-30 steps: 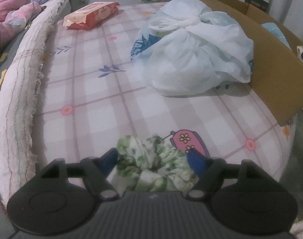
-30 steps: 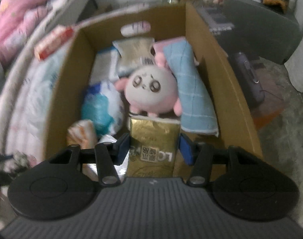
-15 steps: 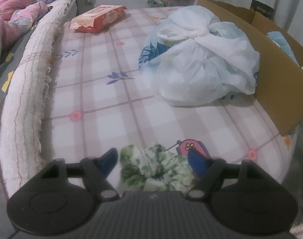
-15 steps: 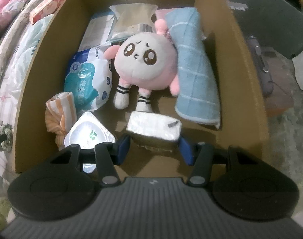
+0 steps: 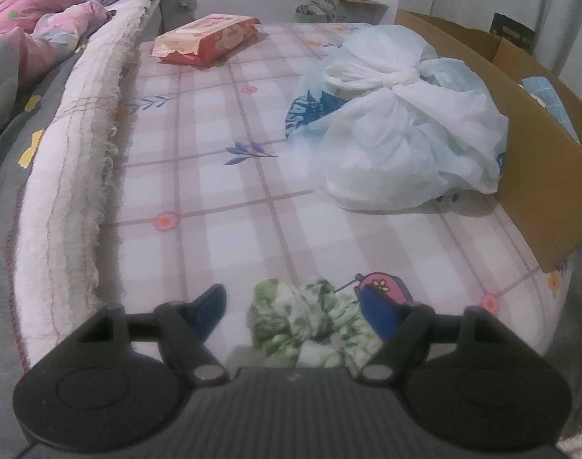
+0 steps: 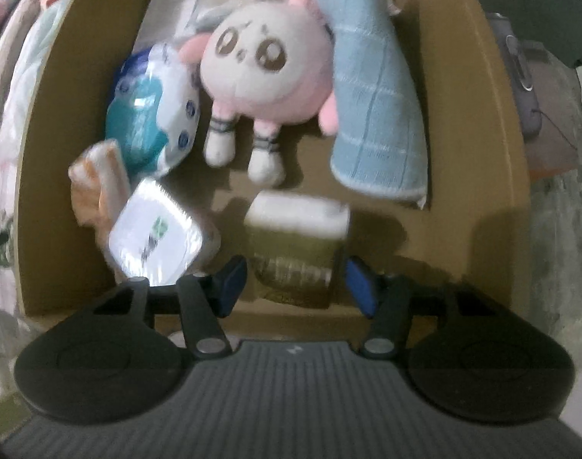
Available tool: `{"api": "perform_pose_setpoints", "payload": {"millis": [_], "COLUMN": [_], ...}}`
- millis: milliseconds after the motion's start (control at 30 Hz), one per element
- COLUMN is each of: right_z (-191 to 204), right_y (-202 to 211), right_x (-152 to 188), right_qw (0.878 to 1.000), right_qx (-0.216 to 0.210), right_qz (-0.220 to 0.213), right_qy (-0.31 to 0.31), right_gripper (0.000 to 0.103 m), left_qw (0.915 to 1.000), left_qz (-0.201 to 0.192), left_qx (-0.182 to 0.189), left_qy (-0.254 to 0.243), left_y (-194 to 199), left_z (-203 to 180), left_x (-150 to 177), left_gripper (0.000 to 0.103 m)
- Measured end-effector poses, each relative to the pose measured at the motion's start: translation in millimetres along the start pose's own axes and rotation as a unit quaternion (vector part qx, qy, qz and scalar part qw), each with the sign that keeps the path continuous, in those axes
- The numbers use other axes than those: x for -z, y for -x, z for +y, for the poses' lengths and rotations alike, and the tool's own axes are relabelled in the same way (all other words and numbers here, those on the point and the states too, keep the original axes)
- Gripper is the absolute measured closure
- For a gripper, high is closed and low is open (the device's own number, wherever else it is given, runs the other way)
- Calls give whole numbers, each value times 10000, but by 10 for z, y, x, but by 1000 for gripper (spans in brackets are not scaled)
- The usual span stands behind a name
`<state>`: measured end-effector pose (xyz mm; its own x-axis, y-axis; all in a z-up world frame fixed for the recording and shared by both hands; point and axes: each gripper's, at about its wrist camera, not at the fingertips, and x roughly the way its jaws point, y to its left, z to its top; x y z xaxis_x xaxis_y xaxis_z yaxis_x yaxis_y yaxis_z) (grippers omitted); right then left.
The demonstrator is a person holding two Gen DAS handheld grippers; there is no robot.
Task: Organize soft objects
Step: 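Withdraw the right tool from the box while the left tool lifts the floral cloth, then carry the green floral cloth with the left tool into the box and release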
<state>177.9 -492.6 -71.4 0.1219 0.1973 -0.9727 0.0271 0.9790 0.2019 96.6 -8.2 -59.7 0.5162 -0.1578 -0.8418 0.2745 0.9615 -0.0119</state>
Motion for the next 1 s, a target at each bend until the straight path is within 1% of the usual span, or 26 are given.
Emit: {"api": "perform_pose_setpoints", "payload": {"millis": [67,167,200,233,300,400,433,467,500,533,567,633,700,767,867,933,1000], "right_z": [-31,-86,-103,-119,-116,-8,24,53,81,137,166,214,230,234,177,107,30], "right_y": [84,221,268,317,434,532,518,531,543,530,538,562,599,619,691,740,795], "right_x": [21,86,122,153,279,476,519,574,637,692,741,836,922,987,1163,1284,1425], "right_qw": [9997,9978,9965,9944,9879,9790,9761,9732,9701,9674,9653,9609,9544,9483,9378,9297,9215], "right_qx": [-140,-292,-368,-477,-744,-999,-1116,-1232,-1348,-1460,-1530,-1620,-1764,-1832,-1807,-1752,-1643], "right_qz": [-186,-524,-647,-787,-1135,-1591,-1687,-1761,-1833,-1891,-1947,-2086,-2249,-2430,-2776,-3022,-3282], "right_qy": [-91,-268,-383,-520,-747,-789,-799,-819,-842,-839,-829,-833,-860,-898,-1041,-1164,-1270], "right_gripper": [38,37,37,37,37,37,37,37,37,37,37,37,37,37,37,37,37], "left_qw": [10000,9998,9995,9992,9981,9966,9965,9965,9970,9974,9979,9984,9985,9991,9989,9969,9918], "left_qz": [33,145,177,182,213,336,360,368,319,295,281,258,265,186,-135,-354,-549], "left_qx": [13,87,125,151,164,55,-17,-74,-52,-15,51,9,-44,42,213,479,852], "left_qy": [-4,-107,-216,-326,-561,-753,-760,-754,-705,-651,-589,-511,-475,-375,-397,-522,-779], "left_y": [-9,-34,-40,-45,-77,-181,-216,-240,-244,-247,-244,-229,-207,-149,39,185,323], "left_z": [7,-17,-50,-90,-179,-283,-303,-313,-311,-305,-293,-286,-292,-301,-412,-567,-824], "left_x": [8,26,40,61,102,141,146,148,144,141,127,96,58,0,-184,-392,-652], "left_gripper": [25,23,21,18,16,16,19,19,22,30,36,62,76,80,81,81,80]}}
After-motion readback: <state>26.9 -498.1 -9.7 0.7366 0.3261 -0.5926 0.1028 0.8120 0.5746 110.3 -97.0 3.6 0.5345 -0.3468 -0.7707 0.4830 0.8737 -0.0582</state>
